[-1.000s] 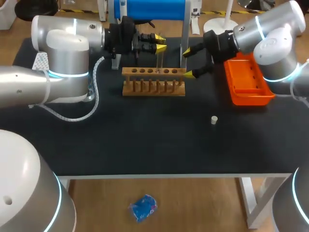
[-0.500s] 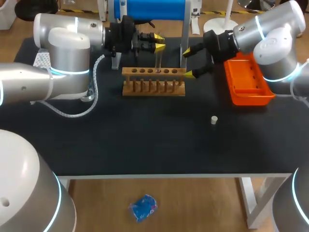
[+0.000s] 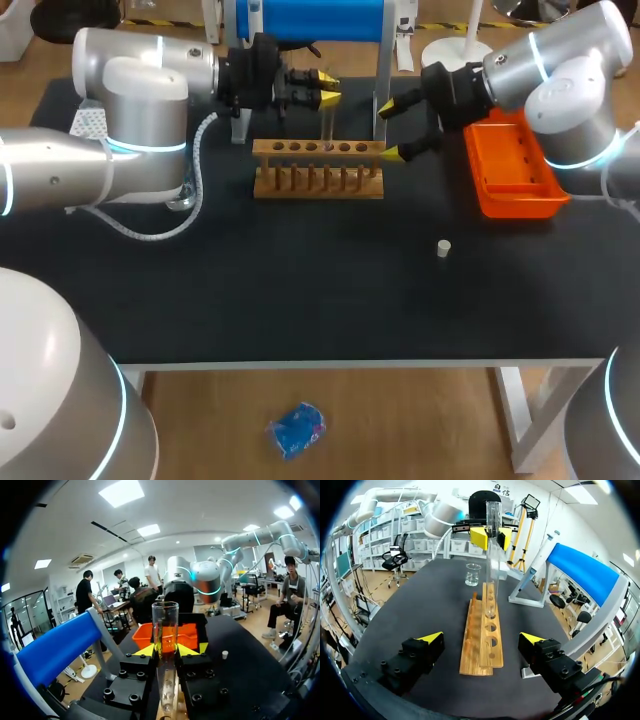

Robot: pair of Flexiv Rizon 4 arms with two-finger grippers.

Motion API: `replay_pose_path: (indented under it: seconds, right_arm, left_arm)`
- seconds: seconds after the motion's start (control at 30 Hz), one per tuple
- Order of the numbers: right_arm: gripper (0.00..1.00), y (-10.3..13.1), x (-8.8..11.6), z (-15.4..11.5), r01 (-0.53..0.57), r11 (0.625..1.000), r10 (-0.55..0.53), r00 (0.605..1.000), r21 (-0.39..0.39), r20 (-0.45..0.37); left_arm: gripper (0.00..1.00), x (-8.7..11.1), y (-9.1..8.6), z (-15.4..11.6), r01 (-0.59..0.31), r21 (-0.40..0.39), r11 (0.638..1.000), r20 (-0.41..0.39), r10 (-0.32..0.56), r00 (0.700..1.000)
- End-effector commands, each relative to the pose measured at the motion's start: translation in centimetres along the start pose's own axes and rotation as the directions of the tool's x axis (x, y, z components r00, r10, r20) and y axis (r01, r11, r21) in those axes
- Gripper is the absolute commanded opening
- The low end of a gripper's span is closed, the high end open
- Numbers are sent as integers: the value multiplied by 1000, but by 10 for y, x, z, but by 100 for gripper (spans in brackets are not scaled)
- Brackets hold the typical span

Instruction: Invert the test tube, pick up the pipette, mount the tip to pipette, aspirate from beaker and dispense into the tube, eject the tip, return the pipette, and cap with the stopper.

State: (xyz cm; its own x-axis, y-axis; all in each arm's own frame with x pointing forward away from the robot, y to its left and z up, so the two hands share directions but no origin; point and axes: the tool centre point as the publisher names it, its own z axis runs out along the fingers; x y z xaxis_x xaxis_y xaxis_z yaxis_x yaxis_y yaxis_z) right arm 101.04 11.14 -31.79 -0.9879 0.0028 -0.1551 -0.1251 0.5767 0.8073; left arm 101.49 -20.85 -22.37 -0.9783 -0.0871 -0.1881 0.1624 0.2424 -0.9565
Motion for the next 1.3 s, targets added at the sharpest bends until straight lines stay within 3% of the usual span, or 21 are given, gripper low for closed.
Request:
replay_pose_path:
  seconds: [0.03, 0.63, 1.3]
  right_arm:
    - [100, -1, -1, 0, 1, 1000, -1, 1000, -1, -2]
    - [100, -1, -1, 0, 1, 1000, -1, 1000, -1, -2]
    - [100, -1, -1, 0, 1, 1000, -1, 1000, -1, -2]
  left_arm:
    - [0, -1, 3, 1, 1, -6, 1000, -7, -1, 1000]
    - [0, -4, 11, 9, 9, -6, 1000, -18, -9, 1000]
    - [0, -4, 35, 12, 38, -9, 999, -19, -38, 999]
